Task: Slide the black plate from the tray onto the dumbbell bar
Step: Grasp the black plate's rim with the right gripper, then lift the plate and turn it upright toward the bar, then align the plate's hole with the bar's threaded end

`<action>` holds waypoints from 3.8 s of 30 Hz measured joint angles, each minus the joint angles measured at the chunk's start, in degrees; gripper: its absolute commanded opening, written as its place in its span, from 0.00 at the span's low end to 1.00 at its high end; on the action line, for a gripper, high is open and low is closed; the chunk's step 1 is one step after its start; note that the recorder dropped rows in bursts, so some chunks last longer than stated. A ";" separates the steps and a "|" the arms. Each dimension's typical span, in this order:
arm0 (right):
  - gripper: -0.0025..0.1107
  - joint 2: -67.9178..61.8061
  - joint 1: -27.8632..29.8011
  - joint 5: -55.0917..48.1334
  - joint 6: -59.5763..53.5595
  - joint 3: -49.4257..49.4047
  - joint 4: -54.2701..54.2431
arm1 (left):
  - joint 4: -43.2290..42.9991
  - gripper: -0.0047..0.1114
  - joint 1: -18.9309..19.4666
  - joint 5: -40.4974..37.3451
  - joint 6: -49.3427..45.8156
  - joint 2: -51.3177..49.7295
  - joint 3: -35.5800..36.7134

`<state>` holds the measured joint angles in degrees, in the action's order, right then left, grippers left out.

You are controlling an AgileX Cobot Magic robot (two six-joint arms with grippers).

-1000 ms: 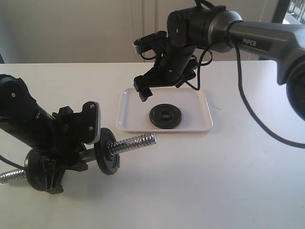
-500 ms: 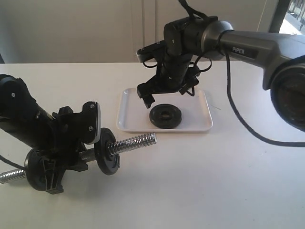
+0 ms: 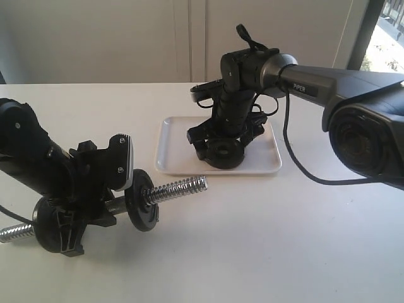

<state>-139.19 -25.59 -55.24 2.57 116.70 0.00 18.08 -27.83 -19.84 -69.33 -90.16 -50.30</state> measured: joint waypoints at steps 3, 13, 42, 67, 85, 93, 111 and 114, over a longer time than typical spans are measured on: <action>0.95 -0.17 0.00 -0.57 0.00 0.24 0.00 | 0.00 0.04 0.00 0.00 0.00 0.00 0.00; 0.63 -0.52 0.00 -4.66 0.92 0.81 0.00 | 0.00 0.04 0.00 0.00 0.00 0.00 0.00; 0.02 14.27 1.68 -15.61 2.38 4.92 -1.39 | 0.00 0.04 0.00 0.00 0.00 0.00 0.00; 0.02 44.56 1.68 -16.05 -4.24 -23.66 -12.39 | 0.00 0.04 0.00 0.00 0.00 0.00 0.00; 0.02 47.43 7.21 -14.59 -28.26 -40.04 -42.74 | 0.00 0.04 0.00 0.00 0.00 0.00 0.00; 0.02 47.43 11.73 -13.46 -43.54 -47.10 -55.51 | 0.00 0.04 0.00 0.00 0.00 0.00 0.00; 0.02 38.82 12.33 -10.83 -59.47 -55.31 -71.29 | 0.00 0.04 0.00 0.00 0.00 0.00 0.00; 0.02 37.61 13.38 -10.83 -60.69 -55.91 -72.44 | 0.00 0.04 0.00 0.00 0.00 0.00 0.00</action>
<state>-101.58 -12.21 -66.07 -58.12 60.79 -72.44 18.08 -27.83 -19.84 -69.33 -90.16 -50.30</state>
